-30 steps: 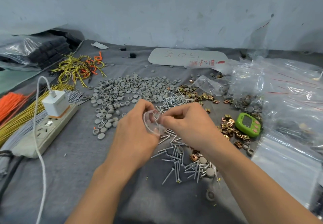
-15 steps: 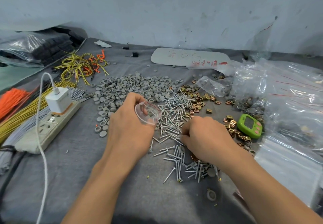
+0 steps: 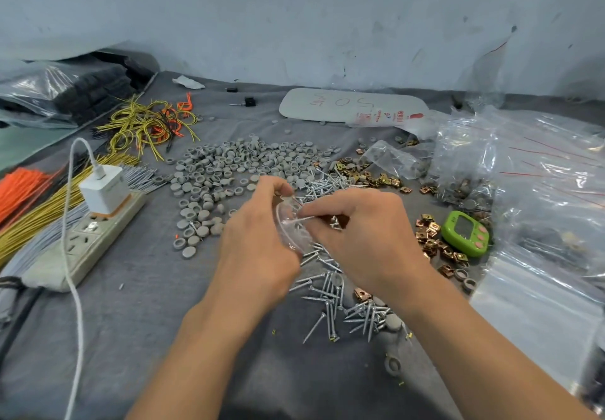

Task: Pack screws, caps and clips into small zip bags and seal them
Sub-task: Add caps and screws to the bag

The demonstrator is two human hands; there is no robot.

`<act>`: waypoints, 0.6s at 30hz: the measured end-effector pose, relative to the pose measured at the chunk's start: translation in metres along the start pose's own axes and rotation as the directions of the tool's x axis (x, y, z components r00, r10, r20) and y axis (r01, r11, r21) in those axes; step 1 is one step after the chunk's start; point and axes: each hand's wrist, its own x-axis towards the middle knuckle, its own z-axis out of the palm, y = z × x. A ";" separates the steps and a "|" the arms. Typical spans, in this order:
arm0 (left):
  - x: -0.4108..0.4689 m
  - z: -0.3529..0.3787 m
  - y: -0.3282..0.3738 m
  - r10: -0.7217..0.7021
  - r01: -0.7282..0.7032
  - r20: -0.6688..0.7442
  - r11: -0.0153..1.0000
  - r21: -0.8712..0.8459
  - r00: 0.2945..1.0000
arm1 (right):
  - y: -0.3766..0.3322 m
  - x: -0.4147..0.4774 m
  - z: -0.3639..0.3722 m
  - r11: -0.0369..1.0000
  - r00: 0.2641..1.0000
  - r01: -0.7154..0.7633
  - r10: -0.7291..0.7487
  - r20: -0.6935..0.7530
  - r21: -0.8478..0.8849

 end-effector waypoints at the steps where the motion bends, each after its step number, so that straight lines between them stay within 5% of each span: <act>1: -0.001 0.002 0.002 0.014 -0.014 0.019 1.000 0.006 1.000 | -0.003 0.001 0.001 0.998 0.998 0.049 -0.048 0.041 -0.033; 5: -0.003 0.003 0.005 0.045 -0.044 0.047 0.999 -0.022 0.998 | -0.004 0.003 0.007 0.999 0.978 0.051 -0.048 0.204 -0.010; 9: 0.000 -0.001 0.001 -0.011 0.010 -0.049 1.000 -0.025 0.999 | -0.003 0.003 0.003 0.994 1.000 -0.020 0.018 0.021 0.111; 12: 0.002 -0.006 -0.001 -0.074 0.060 -0.180 0.995 -0.080 0.981 | 0.008 0.005 -0.003 0.991 0.992 -0.125 0.124 -0.022 -0.047; 18: 0.002 -0.014 -0.003 -0.110 0.081 -0.277 0.990 -0.115 0.954 | 0.015 -0.003 -0.003 0.836 0.864 -0.156 0.374 0.338 -0.525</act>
